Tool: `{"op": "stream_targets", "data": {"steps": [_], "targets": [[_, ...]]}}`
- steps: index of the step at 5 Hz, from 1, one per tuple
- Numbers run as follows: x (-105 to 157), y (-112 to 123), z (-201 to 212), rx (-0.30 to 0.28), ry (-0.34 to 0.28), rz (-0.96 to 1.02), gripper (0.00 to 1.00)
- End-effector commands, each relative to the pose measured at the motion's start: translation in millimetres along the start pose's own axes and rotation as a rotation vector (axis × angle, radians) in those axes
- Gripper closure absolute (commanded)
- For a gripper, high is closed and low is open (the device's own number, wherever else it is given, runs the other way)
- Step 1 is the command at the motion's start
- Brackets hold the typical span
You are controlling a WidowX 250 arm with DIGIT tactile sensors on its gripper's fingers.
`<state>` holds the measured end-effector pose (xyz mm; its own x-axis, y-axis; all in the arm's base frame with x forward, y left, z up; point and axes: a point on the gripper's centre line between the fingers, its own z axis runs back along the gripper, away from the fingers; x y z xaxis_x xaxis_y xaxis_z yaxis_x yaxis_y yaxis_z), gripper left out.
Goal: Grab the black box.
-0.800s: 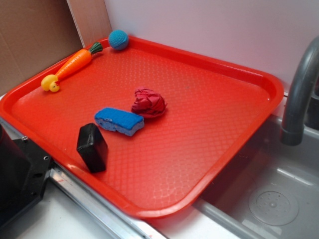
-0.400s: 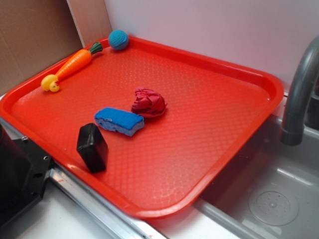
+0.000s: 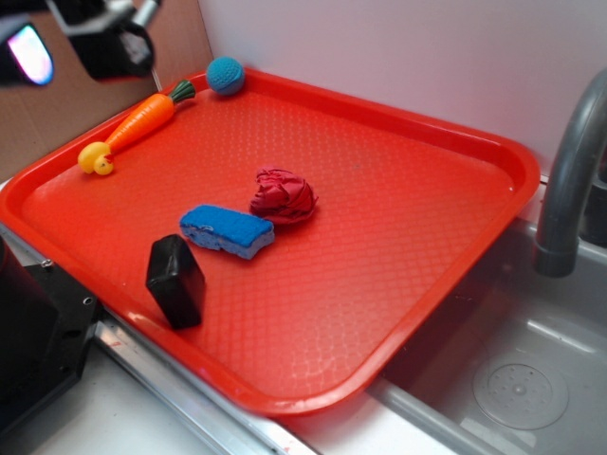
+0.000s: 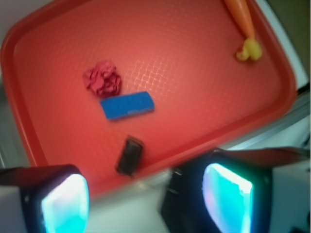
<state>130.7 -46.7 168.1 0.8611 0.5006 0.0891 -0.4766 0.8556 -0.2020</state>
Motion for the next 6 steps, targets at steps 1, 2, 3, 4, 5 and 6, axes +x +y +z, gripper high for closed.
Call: {"op": "stream_targets", "data": {"steps": [1,2,3,4,5,6], "targets": [[-5.0,-17.0,-56.1,-0.050,0.065,0.070,0.00],[-7.1,-16.4,-76.2,-0.028,0.125,0.074,0.00],[-21.2,-10.4,-98.3,0.012,0.188,0.058,0.00],[-25.8,-2.6,-111.6,0.035,0.209,0.060,0.00],[-25.8,1.4,-120.3,0.042,0.213,0.066,0.00],[-26.2,6.0,-126.6,0.029,0.188,0.031,0.00]]}}
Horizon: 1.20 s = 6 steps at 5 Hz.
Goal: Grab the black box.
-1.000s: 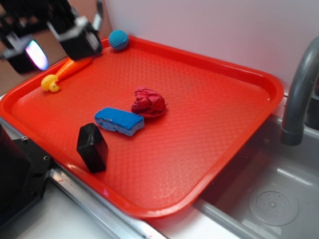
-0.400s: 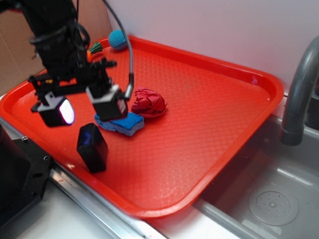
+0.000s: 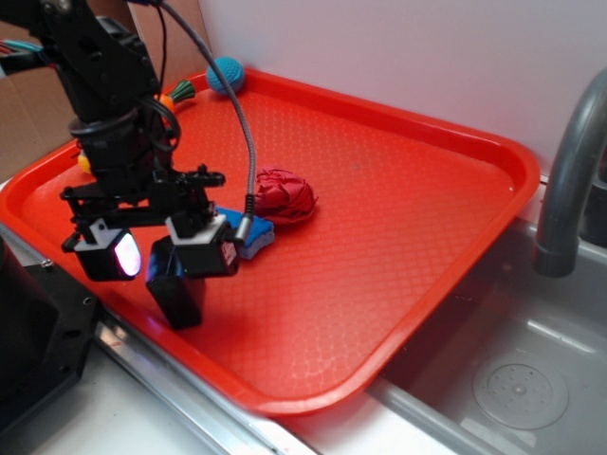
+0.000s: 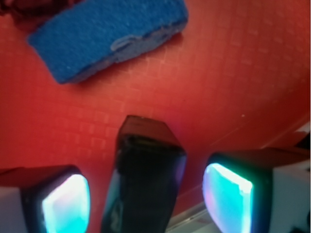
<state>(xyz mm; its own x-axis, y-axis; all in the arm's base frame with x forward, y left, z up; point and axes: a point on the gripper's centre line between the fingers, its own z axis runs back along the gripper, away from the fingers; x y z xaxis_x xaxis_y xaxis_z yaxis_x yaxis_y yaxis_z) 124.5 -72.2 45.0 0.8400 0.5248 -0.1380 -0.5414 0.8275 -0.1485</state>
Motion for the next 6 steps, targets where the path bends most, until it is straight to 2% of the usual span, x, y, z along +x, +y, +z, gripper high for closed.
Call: {"op": "stream_targets", "data": {"steps": [1,2,3,6], "targets": [[6.3,6.8,-13.2,-0.046,-0.046,-0.083,0.00],[10.3,9.8,-26.3,-0.079,0.007,-0.059,0.00],[9.5,11.2,-27.9,-0.089,0.032,-0.037,1.00],[9.4,4.6,-17.1,-0.066,0.057,-0.121,1.00]]}}
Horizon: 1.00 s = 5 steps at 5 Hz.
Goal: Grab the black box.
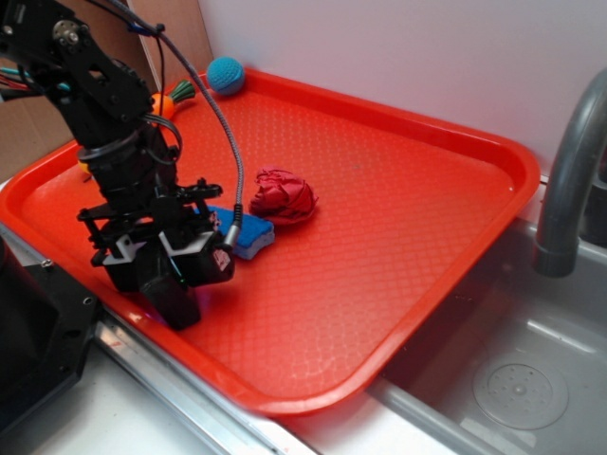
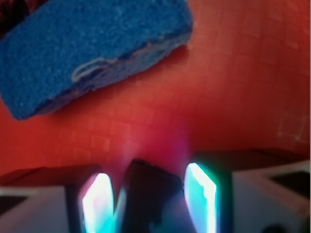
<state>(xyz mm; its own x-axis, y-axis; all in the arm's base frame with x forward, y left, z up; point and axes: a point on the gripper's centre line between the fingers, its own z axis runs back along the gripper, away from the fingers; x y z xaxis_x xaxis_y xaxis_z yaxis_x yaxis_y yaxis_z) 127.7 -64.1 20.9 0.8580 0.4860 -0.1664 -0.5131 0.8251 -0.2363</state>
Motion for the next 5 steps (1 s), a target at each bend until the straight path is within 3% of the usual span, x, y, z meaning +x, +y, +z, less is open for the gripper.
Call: {"op": "stream_targets", "data": {"steps": [1,2,3,4,5], "targets": [[5.2,-0.8,23.5,0.053,0.022,-0.201,1.00],[15.9,2.4,57.2,0.063,-0.029,-0.337,1.00],[27.7,3.9,66.3,0.067,-0.038,-0.322,1.00],[29.3,5.1,60.2,0.077,-0.032,-0.343,0.00],[26.7,2.1,55.0,0.087,-0.011,-0.357,0.00]]}}
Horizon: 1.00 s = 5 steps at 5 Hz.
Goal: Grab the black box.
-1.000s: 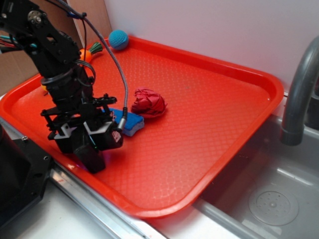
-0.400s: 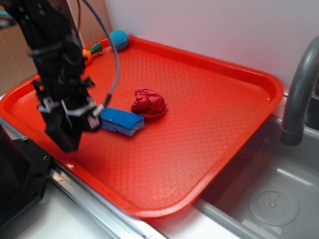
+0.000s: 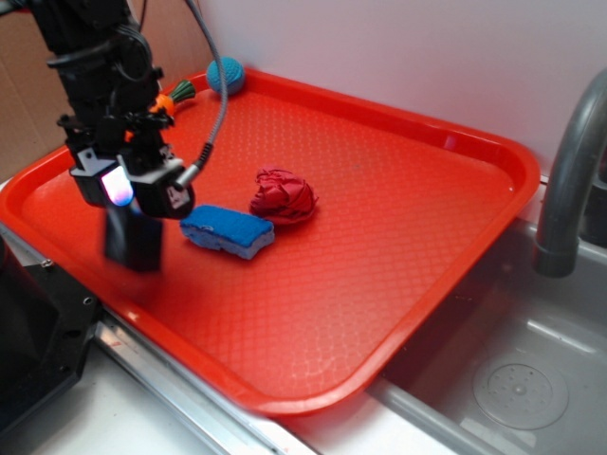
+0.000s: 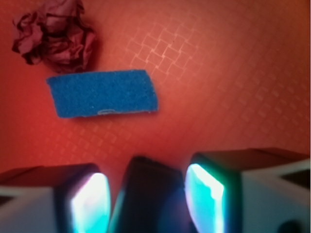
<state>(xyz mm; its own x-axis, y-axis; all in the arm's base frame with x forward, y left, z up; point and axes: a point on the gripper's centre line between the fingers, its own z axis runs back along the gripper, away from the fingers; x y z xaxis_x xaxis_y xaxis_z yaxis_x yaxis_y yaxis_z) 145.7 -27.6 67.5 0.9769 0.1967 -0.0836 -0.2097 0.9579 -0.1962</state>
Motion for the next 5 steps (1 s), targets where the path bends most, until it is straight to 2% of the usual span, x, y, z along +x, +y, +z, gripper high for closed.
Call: {"op": "stream_targets", "data": {"steps": [1,2,3,4,5], "targets": [[0.6,-9.9,-6.7,0.019,0.008,-0.042,0.00],[-6.9,-16.7,-10.2,0.036,-0.005,-0.122,0.00],[-20.3,-14.6,-20.5,0.099,-0.008,-0.088,0.00],[-18.5,-7.5,-36.0,0.113,-0.019,-0.054,0.00],[-15.9,-3.7,-43.8,0.103,0.019,-0.020,0.00]]}}
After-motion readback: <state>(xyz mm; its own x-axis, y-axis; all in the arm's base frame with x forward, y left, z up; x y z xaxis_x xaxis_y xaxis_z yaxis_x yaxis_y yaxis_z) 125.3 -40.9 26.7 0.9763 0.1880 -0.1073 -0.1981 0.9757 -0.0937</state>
